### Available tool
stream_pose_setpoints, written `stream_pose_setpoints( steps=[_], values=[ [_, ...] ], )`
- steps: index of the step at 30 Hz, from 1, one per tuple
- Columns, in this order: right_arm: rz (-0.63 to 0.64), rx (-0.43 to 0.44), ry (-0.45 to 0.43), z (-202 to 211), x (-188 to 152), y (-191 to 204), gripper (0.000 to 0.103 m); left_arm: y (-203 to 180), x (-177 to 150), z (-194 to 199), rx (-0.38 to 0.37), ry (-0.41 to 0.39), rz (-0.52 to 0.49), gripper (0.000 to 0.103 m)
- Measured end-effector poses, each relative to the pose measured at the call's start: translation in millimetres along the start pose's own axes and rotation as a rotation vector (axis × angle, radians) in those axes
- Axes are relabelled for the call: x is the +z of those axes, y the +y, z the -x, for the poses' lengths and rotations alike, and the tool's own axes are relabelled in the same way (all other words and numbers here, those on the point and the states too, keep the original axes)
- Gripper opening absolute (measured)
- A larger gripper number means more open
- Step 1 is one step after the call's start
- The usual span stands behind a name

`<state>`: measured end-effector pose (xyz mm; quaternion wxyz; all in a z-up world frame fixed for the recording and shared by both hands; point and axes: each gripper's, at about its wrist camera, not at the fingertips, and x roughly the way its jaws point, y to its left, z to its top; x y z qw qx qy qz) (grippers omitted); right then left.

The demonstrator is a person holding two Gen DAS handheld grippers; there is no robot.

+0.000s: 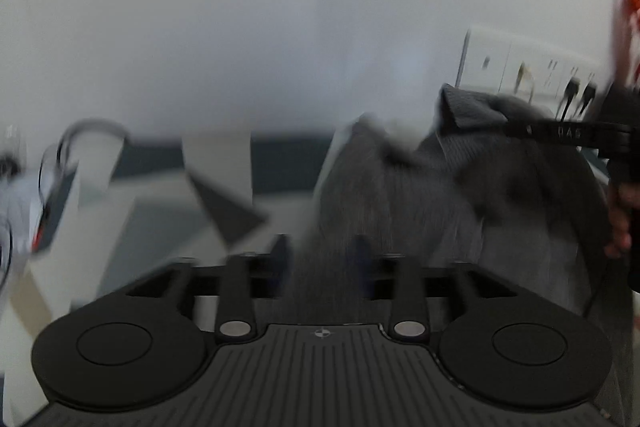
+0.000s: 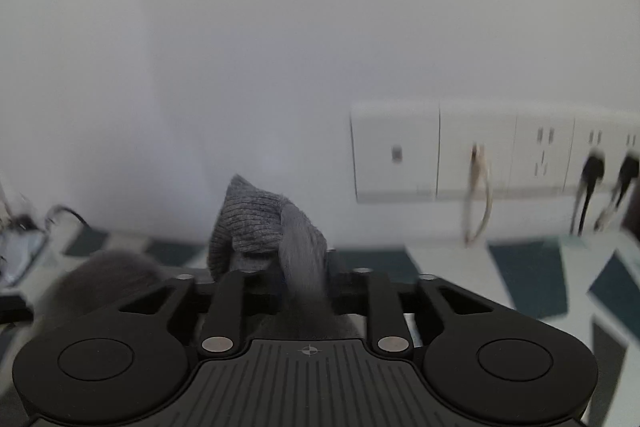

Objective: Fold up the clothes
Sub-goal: 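Lay the grey sweater flat on the patterned bed and open both grippers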

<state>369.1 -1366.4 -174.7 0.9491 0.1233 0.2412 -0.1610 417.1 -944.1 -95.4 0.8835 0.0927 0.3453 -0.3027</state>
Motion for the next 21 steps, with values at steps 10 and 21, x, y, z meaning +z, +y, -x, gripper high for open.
stream_pose_setpoints(
  steps=[10,21],
  values=[
    [-0.231,-0.087,-0.038,82,-41,-44,0.099,-21,-46,92,-0.138,0.088,0.009,0.071],
    [-0.319,-0.232,0.077,276,-152,-19,0.097,-86,-160,151,-0.309,0.131,-0.266,0.079]
  ],
)
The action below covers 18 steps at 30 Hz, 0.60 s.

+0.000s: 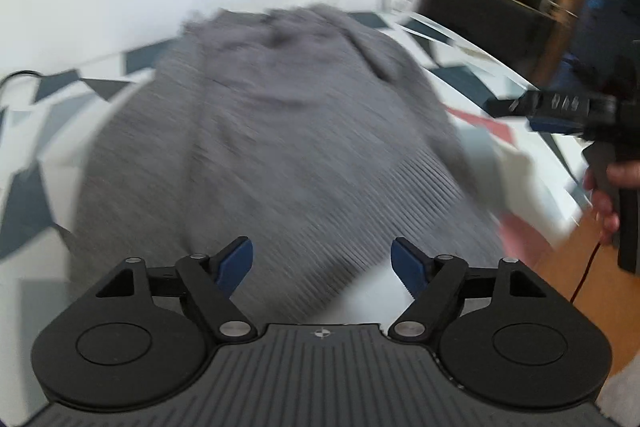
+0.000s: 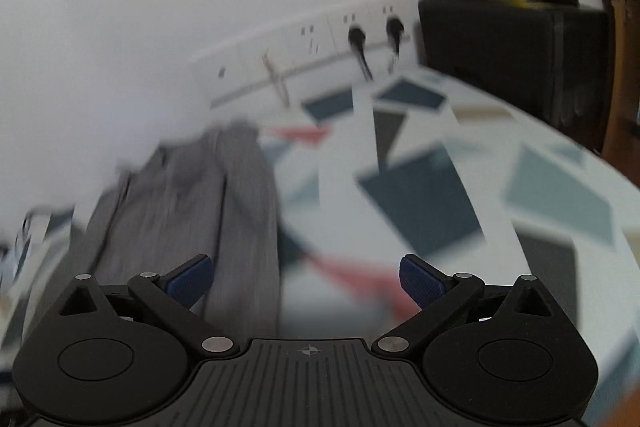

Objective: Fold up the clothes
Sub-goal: 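Lay the grey sweater flat on the patterned bed and open both grippers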

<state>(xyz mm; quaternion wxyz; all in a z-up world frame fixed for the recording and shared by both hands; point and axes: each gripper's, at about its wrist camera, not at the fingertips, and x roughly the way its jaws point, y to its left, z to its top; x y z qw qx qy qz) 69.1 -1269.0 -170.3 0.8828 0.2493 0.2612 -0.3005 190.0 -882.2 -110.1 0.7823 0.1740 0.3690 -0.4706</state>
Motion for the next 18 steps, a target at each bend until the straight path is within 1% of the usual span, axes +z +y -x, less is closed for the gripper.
stream_pose_setpoints(
  steps=[2,4,5,6,8,10,12,13,14,15,17,18],
  values=[
    [0.083,0.020,0.045,19,-29,9,0.094,-13,-14,-4,-0.005,0.012,-0.052,0.079],
    [0.155,0.053,0.075,29,-52,23,0.094,-20,-22,-8,0.046,0.006,-0.094,0.079],
    [0.183,0.069,0.083,34,-61,31,0.094,-18,-23,-11,0.066,-0.002,-0.093,0.079],
    [0.213,0.085,0.090,39,-70,40,0.095,-15,-23,-12,0.086,-0.013,-0.074,0.079],
    [0.265,0.112,0.127,37,-80,58,0.101,-7,-22,-16,0.114,-0.024,-0.032,0.079],
    [0.315,0.129,0.168,32,-88,77,0.102,2,-21,-22,0.128,-0.013,0.004,0.079],
    [0.367,0.123,0.202,26,-94,91,0.102,7,-24,-27,0.138,-0.009,0.020,0.082],
    [0.388,0.117,0.212,23,-96,95,0.098,8,-26,-27,0.143,-0.015,0.030,0.085],
    [0.409,0.111,0.222,20,-98,99,0.093,12,-28,-27,0.139,-0.009,0.064,0.088],
    [0.412,0.103,0.232,17,-98,100,0.088,15,-29,-27,0.135,-0.004,0.096,0.088],
    [0.357,0.089,0.227,16,-92,92,0.069,16,-31,-26,0.144,-0.008,0.098,0.088],
    [0.332,0.067,0.224,17,-87,88,0.044,15,-33,-26,0.148,-0.012,0.092,0.088]
  ],
)
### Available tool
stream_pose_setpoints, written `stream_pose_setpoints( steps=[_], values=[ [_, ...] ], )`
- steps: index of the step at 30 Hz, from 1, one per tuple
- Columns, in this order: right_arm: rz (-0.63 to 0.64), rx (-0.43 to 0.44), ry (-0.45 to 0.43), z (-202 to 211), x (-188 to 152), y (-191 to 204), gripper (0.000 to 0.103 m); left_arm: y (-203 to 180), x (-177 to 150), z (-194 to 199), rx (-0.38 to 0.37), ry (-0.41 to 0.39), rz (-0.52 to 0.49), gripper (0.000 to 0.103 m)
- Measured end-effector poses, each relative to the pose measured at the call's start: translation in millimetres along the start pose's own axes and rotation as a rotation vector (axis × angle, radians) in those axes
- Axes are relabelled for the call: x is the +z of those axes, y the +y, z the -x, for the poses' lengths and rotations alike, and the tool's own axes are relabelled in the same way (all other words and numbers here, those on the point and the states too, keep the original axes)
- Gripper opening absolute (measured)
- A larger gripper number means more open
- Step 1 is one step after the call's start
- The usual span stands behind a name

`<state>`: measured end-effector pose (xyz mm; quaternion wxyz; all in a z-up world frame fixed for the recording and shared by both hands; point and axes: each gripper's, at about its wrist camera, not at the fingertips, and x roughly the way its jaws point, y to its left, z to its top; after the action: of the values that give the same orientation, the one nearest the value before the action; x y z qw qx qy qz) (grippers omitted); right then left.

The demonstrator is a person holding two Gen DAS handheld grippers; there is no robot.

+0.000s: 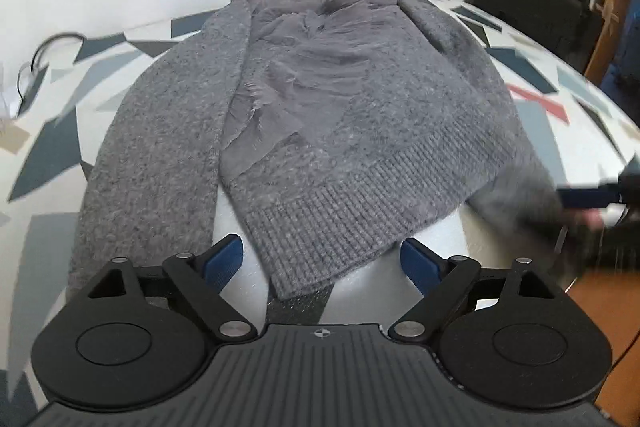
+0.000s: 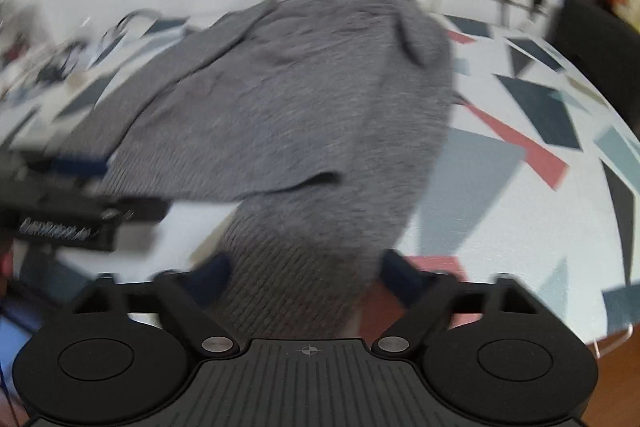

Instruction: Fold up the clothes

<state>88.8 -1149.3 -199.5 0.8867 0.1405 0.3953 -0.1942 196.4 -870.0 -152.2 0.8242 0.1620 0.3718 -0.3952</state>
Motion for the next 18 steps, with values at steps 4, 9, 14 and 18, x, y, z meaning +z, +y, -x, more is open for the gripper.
stream_pose_setpoints(
  steps=[4,9,14,18],
  values=[
    [-0.158,-0.025,0.049,3,12,-39,0.016,1,-4,1,0.001,-0.016,0.011,0.087],
    [-0.398,-0.118,-0.158,55,56,-115,0.015,1,-6,3,0.006,-0.006,0.029,0.087],
    [-0.708,-0.199,-0.497,107,114,-206,0.015,1,13,0,0.027,0.066,0.191,0.087],
    [-0.899,-0.214,-0.724,125,140,-260,0.008,-1,31,-11,0.042,0.105,0.299,0.087]
  ],
)
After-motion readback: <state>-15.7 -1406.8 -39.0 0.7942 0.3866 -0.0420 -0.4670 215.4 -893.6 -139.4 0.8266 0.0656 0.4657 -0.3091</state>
